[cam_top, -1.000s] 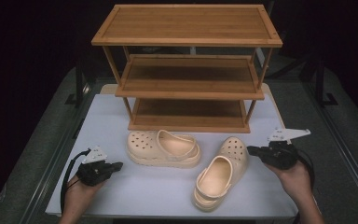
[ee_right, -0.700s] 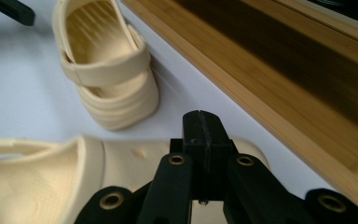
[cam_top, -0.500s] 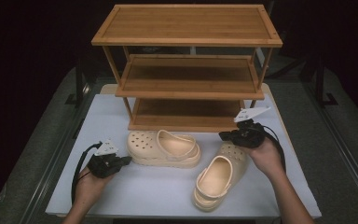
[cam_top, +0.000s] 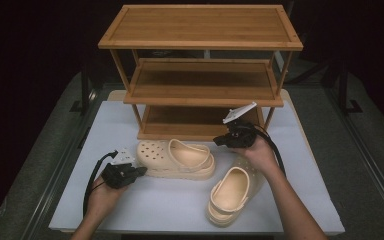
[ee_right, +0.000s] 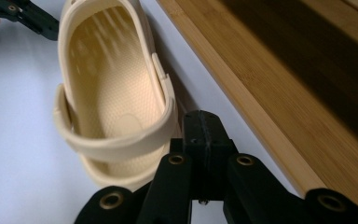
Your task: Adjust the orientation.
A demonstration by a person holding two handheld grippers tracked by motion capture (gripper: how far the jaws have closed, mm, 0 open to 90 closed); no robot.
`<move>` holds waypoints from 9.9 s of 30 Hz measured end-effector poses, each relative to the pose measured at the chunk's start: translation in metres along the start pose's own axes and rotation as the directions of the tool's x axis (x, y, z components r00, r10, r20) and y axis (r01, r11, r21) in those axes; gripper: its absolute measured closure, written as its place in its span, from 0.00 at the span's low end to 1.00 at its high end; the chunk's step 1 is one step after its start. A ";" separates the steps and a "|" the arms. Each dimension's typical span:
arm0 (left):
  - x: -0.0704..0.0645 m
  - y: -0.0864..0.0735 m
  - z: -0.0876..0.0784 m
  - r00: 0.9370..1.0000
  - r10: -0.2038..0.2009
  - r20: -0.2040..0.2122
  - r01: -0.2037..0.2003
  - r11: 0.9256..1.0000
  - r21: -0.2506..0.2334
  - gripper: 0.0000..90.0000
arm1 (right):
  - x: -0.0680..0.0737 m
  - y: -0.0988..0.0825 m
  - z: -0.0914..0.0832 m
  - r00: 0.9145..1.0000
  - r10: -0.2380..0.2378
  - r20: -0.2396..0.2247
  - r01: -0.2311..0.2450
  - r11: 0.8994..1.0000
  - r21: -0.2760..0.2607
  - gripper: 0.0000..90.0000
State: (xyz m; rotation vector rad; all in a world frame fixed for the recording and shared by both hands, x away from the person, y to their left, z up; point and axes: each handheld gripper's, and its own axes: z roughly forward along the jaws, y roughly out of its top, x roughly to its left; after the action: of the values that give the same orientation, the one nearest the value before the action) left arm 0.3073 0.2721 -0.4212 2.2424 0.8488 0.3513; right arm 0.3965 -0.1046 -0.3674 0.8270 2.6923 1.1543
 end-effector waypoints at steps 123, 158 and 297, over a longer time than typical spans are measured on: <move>-0.008 0.051 0.052 1.000 -0.004 0.029 0.005 0.999 -0.044 1.00 | 0.043 0.016 0.050 0.931 -0.208 -0.302 0.269 0.946 0.178 1.00; 0.004 0.056 0.000 0.991 -0.054 0.119 0.073 0.985 -0.158 0.58 | 0.011 -0.011 -0.007 0.997 -0.068 -0.046 0.069 0.997 0.029 0.55; 0.071 -0.064 -0.022 0.961 -0.188 -0.203 0.188 0.982 -0.023 0.07 | 0.000 -0.201 -0.100 0.852 0.318 0.415 -0.257 0.946 -0.197 0.45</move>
State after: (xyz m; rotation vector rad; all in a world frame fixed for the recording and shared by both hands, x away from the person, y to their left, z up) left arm 0.3195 0.3648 -0.4500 2.1251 1.1585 0.4987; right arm 0.2781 -0.2824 -0.4371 1.3225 2.1449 1.0264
